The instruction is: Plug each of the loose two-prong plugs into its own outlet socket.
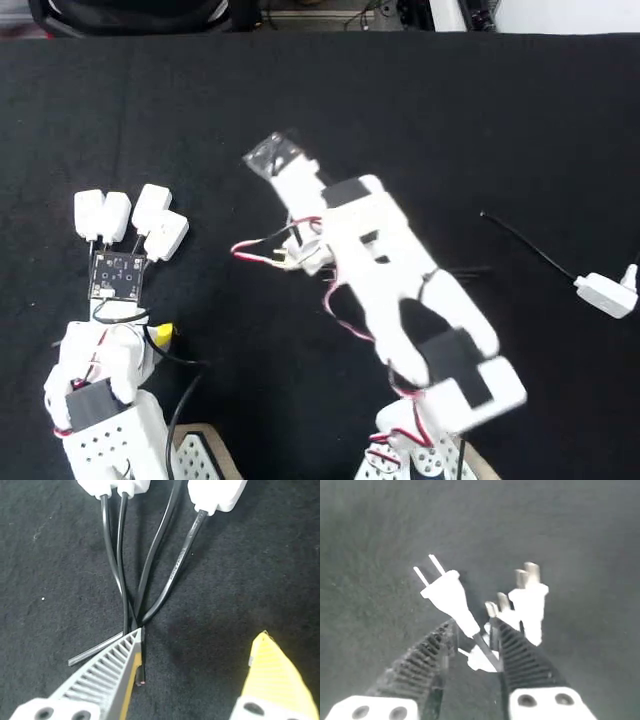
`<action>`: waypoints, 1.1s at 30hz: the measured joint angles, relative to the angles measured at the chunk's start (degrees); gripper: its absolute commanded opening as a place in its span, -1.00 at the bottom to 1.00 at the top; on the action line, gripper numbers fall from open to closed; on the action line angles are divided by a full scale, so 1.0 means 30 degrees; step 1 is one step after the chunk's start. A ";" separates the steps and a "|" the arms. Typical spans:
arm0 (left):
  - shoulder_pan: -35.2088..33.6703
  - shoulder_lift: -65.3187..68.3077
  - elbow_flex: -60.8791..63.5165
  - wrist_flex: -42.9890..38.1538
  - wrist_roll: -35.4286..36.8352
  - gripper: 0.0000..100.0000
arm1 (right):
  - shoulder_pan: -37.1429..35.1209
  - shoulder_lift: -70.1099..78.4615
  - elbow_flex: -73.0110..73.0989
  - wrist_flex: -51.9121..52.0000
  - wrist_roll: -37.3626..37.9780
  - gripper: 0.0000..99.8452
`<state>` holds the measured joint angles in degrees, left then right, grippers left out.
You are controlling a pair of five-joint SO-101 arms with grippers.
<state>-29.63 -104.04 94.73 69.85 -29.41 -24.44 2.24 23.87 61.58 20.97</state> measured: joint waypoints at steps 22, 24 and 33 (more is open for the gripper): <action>0.0000 0.0000 0.0000 0.0000 0.0000 -0.34 | -0.1231 0.4952 -0.1729 -0.0527 0.2198 -0.98; 0.0000 0.0000 0.0000 0.0000 0.0000 -0.34 | -0.1348 0.4689 -0.1729 -0.0469 0.2286 -0.98; 0.0000 0.0000 0.0000 0.0000 0.0000 -0.34 | -0.1348 0.0996 -0.2198 0.4864 1.0081 -0.98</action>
<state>-29.63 -104.04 94.73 69.85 -29.41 -28.48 5.23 17.27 76.18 51.21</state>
